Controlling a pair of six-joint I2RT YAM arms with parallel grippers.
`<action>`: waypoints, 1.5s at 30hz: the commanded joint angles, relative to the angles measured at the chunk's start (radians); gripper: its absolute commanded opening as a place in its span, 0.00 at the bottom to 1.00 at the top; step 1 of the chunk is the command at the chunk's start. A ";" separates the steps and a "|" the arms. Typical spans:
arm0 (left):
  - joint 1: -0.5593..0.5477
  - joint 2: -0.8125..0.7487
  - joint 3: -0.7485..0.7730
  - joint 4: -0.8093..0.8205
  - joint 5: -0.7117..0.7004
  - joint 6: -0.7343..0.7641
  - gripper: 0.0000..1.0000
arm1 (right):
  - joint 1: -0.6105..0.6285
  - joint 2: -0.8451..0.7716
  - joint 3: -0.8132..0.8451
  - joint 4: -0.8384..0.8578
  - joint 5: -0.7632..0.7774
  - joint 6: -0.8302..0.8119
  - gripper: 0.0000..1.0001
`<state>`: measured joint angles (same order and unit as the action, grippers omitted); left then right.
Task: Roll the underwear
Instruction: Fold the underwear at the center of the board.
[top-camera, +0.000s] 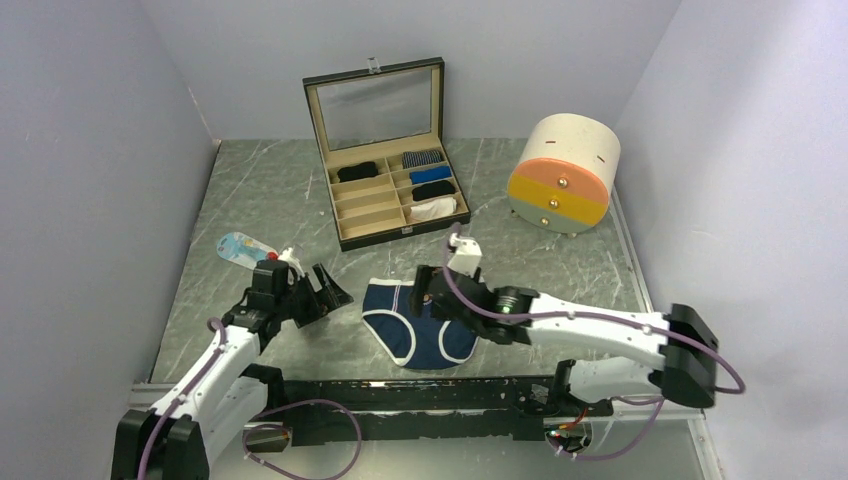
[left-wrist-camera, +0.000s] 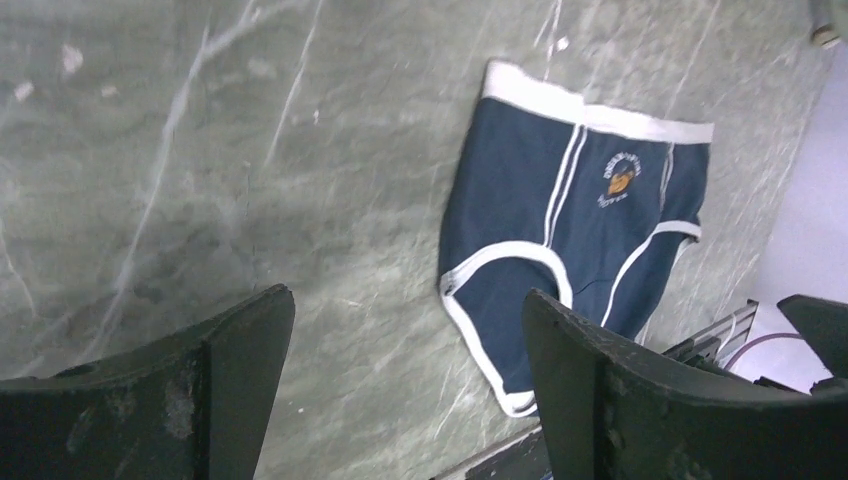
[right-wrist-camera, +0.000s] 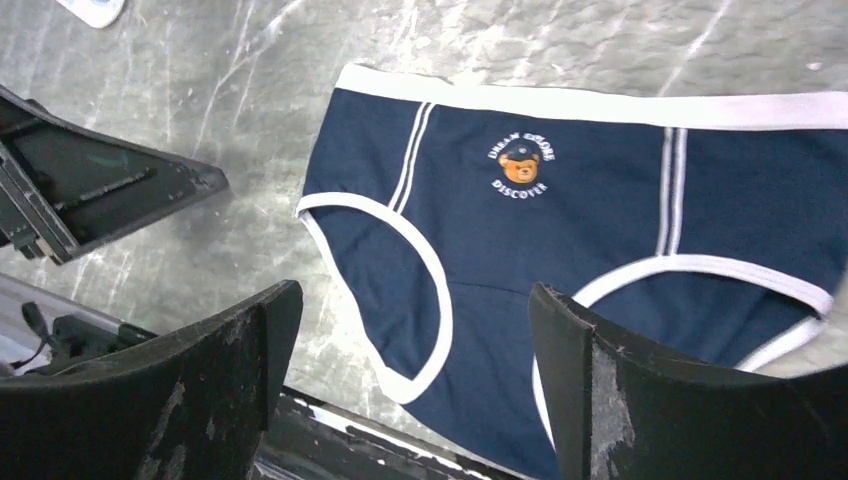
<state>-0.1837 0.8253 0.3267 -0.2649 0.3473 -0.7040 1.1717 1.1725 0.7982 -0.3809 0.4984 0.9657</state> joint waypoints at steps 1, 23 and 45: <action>0.004 0.005 -0.019 0.046 0.053 -0.013 0.88 | 0.001 0.164 0.143 -0.065 -0.033 0.002 0.85; 0.001 0.047 -0.198 0.253 0.167 -0.049 0.68 | -0.109 0.801 0.690 -0.130 -0.292 -0.093 0.46; -0.057 0.408 -0.131 0.414 0.145 0.049 0.49 | -0.147 1.058 0.993 -0.318 -0.234 -0.174 0.39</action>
<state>-0.2199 1.1961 0.2092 0.2474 0.5892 -0.7311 1.0260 2.2211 1.7378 -0.6613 0.2451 0.8215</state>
